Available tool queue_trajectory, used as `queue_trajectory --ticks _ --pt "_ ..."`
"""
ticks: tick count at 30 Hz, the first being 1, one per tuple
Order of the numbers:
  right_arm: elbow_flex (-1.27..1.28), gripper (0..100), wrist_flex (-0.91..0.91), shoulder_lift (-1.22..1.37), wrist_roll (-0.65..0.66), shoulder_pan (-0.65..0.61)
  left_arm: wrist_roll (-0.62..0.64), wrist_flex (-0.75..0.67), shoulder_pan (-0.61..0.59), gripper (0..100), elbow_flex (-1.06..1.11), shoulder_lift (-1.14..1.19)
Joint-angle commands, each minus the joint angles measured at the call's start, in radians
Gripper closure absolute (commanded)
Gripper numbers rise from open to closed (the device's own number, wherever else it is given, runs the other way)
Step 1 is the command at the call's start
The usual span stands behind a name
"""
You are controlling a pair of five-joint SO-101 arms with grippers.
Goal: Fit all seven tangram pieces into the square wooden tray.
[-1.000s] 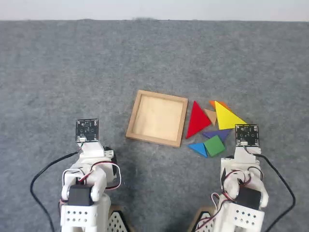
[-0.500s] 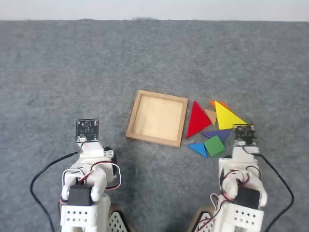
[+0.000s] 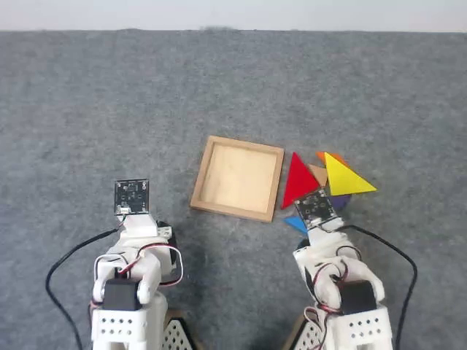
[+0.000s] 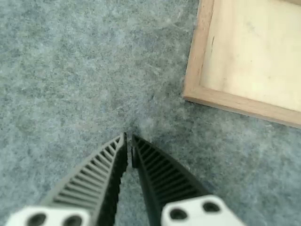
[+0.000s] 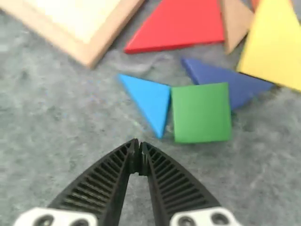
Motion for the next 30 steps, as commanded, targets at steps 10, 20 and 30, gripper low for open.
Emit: queue_trajectory --ticks 10,20,30 --pt "-0.235 95.7 -0.154 -0.021 0.241 0.440 -0.015 0.005 -0.006 99 -0.013 -0.020" --pt "-0.574 92.6 -0.148 0.432 0.238 0.371 -0.015 0.005 -0.006 99 -0.013 -0.020" --pt "-0.954 88.0 -0.130 1.227 0.252 0.237 -0.015 0.005 -0.006 99 -0.013 -0.020"
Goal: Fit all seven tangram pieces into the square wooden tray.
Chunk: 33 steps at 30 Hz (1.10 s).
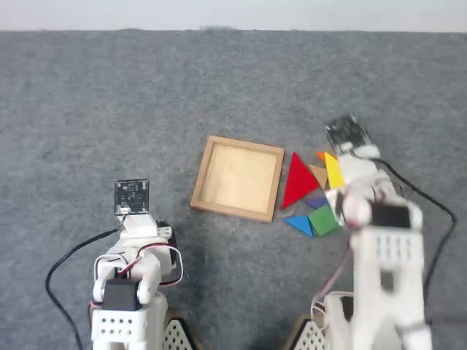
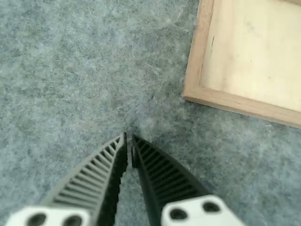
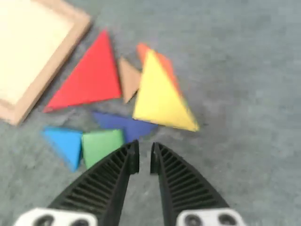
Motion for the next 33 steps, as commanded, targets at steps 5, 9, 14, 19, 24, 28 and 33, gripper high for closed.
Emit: queue_trajectory --ticks 5,9,14,19,24,28,33 --pt "-0.253 68.6 0.041 0.400 0.161 -0.025 -0.015 0.005 -0.006 99 -0.013 -0.020" --pt "-0.338 62.3 0.085 0.509 0.242 -0.059 -0.015 0.005 -0.006 99 -0.013 -0.020" --pt "-0.427 61.9 0.081 0.591 0.245 -0.090 -0.015 0.005 -0.006 99 -0.013 -0.020" --pt "-0.503 61.9 0.044 0.707 0.247 -0.111 -0.015 0.005 -0.006 99 -0.013 -0.020" --pt "-0.597 62.1 0.039 0.854 0.269 -0.093 -0.015 0.005 -0.006 99 -0.013 -0.020" --pt "-0.631 62.2 0.039 0.932 0.339 -0.087 -0.015 0.005 -0.006 99 -0.013 -0.020" --pt "-0.594 62.2 0.056 0.961 0.476 -0.050 -0.015 0.005 -0.006 99 -0.013 -0.020"
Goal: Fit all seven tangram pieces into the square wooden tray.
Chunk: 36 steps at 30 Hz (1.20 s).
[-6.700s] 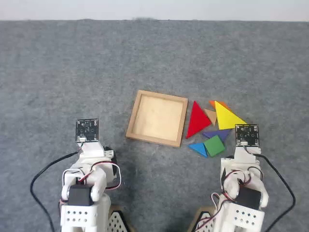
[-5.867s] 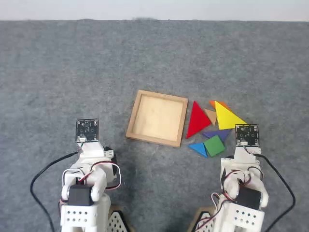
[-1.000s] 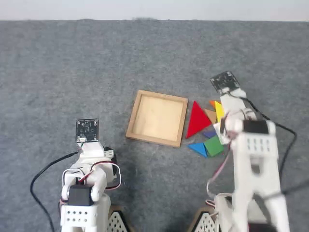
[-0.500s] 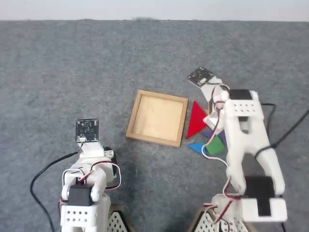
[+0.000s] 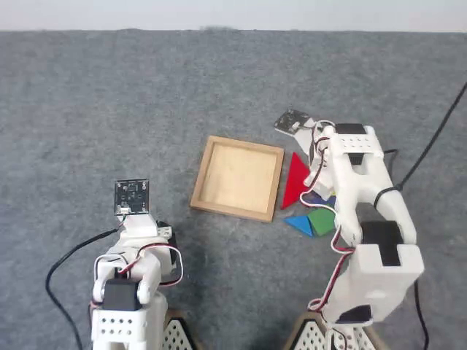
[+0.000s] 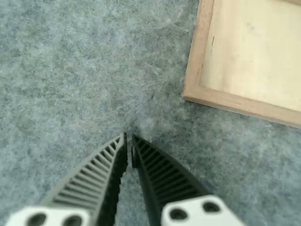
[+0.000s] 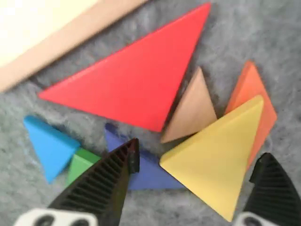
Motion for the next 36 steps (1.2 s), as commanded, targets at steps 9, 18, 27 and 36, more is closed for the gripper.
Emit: queue_trajectory --ticks 9,18,27,36 --pt "0.043 62.2 -0.061 -0.005 0.167 0.104 -0.015 0.005 -0.006 99 -0.013 -0.020" --pt "0.023 62.3 -0.111 0.051 0.161 0.097 -0.015 0.005 -0.006 99 -0.013 -0.020" --pt "-0.018 62.3 -0.125 0.088 0.044 0.105 -0.015 0.005 -0.006 99 -0.013 -0.020" --pt "-0.017 83.7 -0.119 0.082 -0.110 0.124 -0.015 0.005 -0.006 99 -0.013 -0.020"
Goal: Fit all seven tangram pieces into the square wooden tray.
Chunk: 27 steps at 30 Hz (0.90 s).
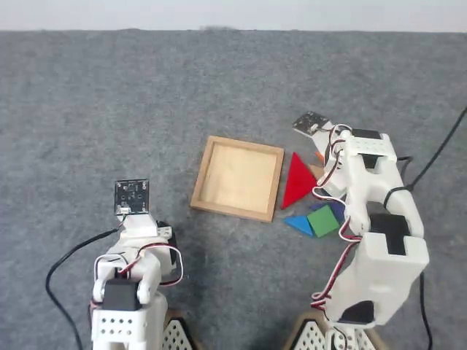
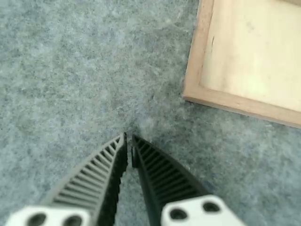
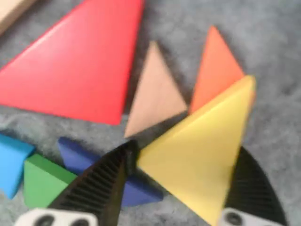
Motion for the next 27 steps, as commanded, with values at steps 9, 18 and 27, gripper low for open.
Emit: queue_trajectory --ticks 9,18,27 --pt "-0.035 95.3 -0.012 -0.010 -0.091 0.054 -0.015 0.005 -0.006 99 -0.013 -0.020" --pt "-0.031 95.3 0.068 -0.236 -0.204 0.044 -0.015 0.005 -0.006 99 -0.013 -0.020" --pt "-0.029 95.3 0.171 -0.429 -0.245 0.110 -0.015 0.005 -0.006 99 -0.013 -0.020"
